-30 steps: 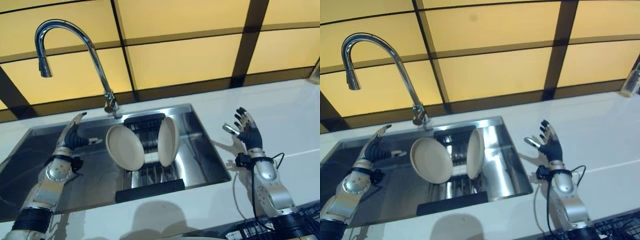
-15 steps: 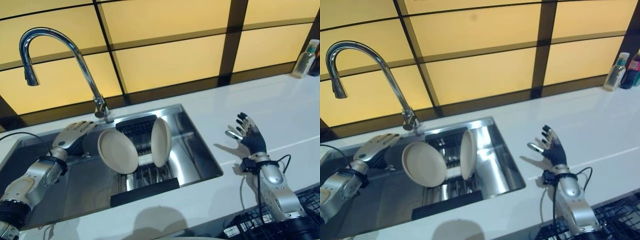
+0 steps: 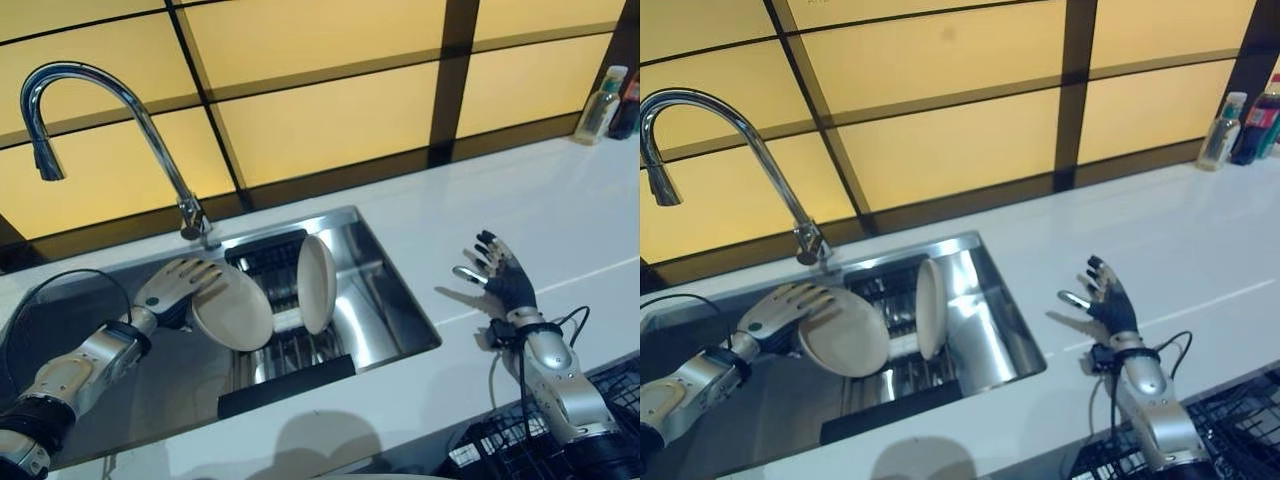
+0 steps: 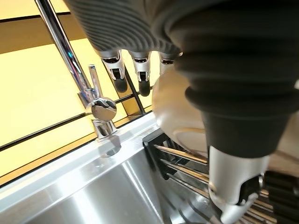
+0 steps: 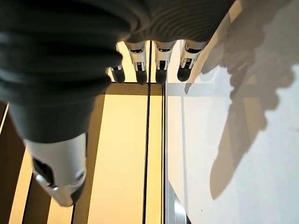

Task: Pick up plates and place into dishwasher.

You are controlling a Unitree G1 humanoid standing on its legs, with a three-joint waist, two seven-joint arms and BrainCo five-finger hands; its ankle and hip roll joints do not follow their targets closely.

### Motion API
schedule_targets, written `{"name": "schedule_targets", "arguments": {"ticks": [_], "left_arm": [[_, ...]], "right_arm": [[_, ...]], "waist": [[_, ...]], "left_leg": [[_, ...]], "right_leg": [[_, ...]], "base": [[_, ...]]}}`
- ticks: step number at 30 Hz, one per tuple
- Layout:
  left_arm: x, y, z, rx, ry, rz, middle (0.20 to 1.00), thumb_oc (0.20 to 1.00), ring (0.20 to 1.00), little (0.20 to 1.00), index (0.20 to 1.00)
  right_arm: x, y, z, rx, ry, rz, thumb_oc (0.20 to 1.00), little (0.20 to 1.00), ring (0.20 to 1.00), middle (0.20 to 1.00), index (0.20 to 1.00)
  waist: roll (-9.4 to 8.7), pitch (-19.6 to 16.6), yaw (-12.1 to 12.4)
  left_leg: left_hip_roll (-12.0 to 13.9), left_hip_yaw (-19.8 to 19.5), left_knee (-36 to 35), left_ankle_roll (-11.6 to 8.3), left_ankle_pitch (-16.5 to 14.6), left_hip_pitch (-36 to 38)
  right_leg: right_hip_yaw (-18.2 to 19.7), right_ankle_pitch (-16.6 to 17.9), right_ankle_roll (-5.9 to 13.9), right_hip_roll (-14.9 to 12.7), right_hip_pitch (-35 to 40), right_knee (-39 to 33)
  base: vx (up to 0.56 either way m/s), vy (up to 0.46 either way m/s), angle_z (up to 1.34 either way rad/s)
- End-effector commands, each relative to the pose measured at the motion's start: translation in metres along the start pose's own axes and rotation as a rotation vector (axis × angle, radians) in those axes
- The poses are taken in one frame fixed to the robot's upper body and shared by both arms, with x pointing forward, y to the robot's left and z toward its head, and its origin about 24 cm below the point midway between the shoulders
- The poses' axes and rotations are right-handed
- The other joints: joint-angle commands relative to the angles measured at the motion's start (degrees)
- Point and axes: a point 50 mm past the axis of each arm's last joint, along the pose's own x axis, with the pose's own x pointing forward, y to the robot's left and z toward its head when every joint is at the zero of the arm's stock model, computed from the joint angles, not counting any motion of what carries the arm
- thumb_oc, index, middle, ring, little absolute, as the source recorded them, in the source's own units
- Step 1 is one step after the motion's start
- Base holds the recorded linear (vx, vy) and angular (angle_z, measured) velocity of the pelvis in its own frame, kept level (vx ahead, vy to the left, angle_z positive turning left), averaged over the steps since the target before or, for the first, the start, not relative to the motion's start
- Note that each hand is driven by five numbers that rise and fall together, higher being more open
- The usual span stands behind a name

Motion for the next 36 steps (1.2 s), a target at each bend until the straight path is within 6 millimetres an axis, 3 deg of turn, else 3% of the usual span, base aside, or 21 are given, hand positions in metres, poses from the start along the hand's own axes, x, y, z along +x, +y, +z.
{"name": "schedule_targets", "arguments": {"ticks": [1,13,14,15,17,36], "left_arm": [[0.011,0.016,-0.024,0.079,0.104,0.092,1.000,1.000,1.000,1.000,1.000],[0.019,0.004,-0.016,0.084,0.148,0.174,1.000,1.000,1.000,1.000,1.000],[0.020,0.004,-0.015,0.080,0.140,0.170,0.928,0.928,0.928,0.928,0.928],[0.021,0.003,-0.013,0.077,0.134,0.159,0.718,0.718,0.718,0.718,0.718],[0.022,0.000,-0.009,0.069,0.108,0.124,0.200,0.200,0.200,0.200,0.200],[0.004,-0.029,0.009,0.054,0.020,0.032,0.200,0.200,0.200,0.200,0.200]], "right_arm": [[0.011,0.003,0.019,-0.021,-0.100,0.037,1.000,1.000,1.000,1.000,1.000],[0.014,0.000,0.023,-0.046,-0.117,0.048,1.000,1.000,1.000,1.000,1.000],[0.014,0.001,0.024,-0.046,-0.119,0.049,1.000,1.000,1.000,1.000,1.000],[0.014,0.001,0.023,-0.045,-0.119,0.050,1.000,1.000,1.000,1.000,1.000],[0.013,0.002,0.021,-0.042,-0.116,0.053,1.000,1.000,1.000,1.000,1.000],[0.000,0.002,0.008,-0.039,-0.040,0.085,1.000,1.000,1.000,1.000,1.000]], "waist": [[-2.12,1.34,-0.84],[-2.71,4.89,-1.66],[-2.78,5.21,-1.63],[-2.86,5.50,-1.63],[-2.99,5.89,-1.68],[-2.64,4.63,-2.10]], "left_leg": [[-1.21,3.06,1.40,0.33,-6.78,0.22],[-0.89,3.54,3.07,0.57,-5.85,-1.92],[-0.85,3.50,3.22,0.62,-5.81,-2.04],[-0.81,3.49,3.34,0.65,-5.77,-2.08],[-0.80,3.48,3.43,0.70,-5.67,-1.84],[-1.46,3.05,3.62,1.10,-5.89,1.29]], "right_leg": [[-1.58,-1.44,4.25,-2.32,-4.20,1.91],[-0.23,-0.85,5.08,-3.08,-7.14,4.74],[-0.19,-0.83,5.13,-3.11,-7.31,4.98],[-0.18,-0.80,5.19,-3.17,-7.32,5.10],[-0.24,-0.70,5.34,-3.29,-7.15,5.33],[-1.30,-1.27,6.01,-4.50,-4.73,6.66]], "base": [[0.03,0.068,-0.05],[0.01,0.066,-0.06],[0.01,0.024,-0.07],[0.01,0.016,-0.04],[0.04,0.017,0.00],[0.07,0.016,-0.01]]}}
